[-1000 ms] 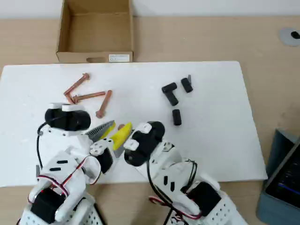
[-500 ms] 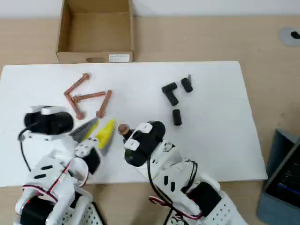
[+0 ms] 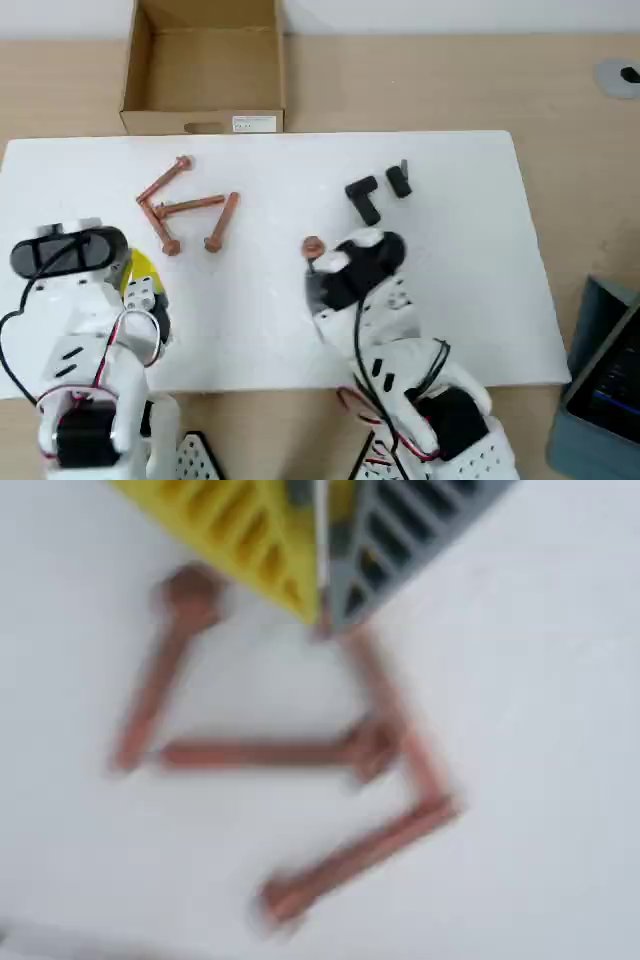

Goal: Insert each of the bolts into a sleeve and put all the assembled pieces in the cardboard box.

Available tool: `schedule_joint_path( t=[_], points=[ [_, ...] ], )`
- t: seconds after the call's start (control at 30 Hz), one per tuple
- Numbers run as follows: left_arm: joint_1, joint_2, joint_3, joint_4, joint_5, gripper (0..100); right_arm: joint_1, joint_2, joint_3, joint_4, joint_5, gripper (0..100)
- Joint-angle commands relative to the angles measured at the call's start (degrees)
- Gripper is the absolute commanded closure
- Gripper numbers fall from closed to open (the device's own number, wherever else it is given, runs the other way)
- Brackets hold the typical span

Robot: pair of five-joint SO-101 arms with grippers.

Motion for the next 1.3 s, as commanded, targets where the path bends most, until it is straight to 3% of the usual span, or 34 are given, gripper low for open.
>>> schedule_joint_path(
  t=[0.0,0.2,0.53,1.1,1.27],
  points=[
    [-1.76,-0.22,5.71,-0.26,-1.05,100,4.79,-6.73,-6.37,2.9,-0.97,98.9],
    [-1.67,-0.31,14.59,-0.62,-1.05,100,5.93,-1.89,-13.58,6.95,-0.97,98.9],
    [-1.67,-0.31,21.36,-8.18,-1.14,100,6.11,30.64,-36.44,3.69,-1.23,98.9],
    [-1.67,-0.31,21.54,-9.49,-0.97,100,6.2,80.48,-62.02,-29.63,-0.88,98.9],
    [-1.67,-0.31,21.45,-9.23,-0.88,100,6.2,94.9,-71.34,-36.57,3.25,98.9]
  ],
)
